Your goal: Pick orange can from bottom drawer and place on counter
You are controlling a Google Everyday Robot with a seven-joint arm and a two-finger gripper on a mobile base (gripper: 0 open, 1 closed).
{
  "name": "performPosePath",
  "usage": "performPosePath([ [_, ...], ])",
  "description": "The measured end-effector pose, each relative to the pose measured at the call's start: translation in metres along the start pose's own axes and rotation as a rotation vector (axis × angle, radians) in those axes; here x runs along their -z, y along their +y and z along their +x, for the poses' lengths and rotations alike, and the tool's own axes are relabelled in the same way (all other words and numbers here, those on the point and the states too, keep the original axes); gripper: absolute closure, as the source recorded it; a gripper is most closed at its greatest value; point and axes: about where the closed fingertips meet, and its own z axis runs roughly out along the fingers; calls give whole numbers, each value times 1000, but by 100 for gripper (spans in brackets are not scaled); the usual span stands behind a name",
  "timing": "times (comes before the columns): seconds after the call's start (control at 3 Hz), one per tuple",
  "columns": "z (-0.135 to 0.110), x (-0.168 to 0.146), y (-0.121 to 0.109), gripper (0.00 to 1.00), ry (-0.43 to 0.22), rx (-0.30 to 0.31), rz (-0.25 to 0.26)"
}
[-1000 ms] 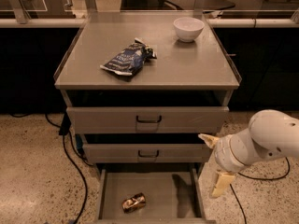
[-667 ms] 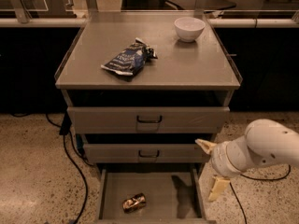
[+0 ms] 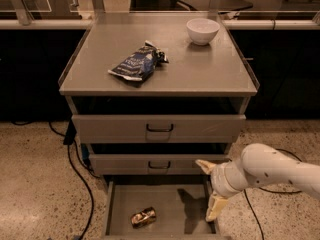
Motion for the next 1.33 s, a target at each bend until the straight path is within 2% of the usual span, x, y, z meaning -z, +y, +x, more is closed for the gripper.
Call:
performPosePath([
  [0.33,10,-46,6,0,-37,-1,-29],
  [0.67,24,-118,19,0,-91,-24,-74],
  [1.0,24,-124,21,0,-95,-19,-70],
  [1.33,21,-149,17,0,-121,13,-61],
])
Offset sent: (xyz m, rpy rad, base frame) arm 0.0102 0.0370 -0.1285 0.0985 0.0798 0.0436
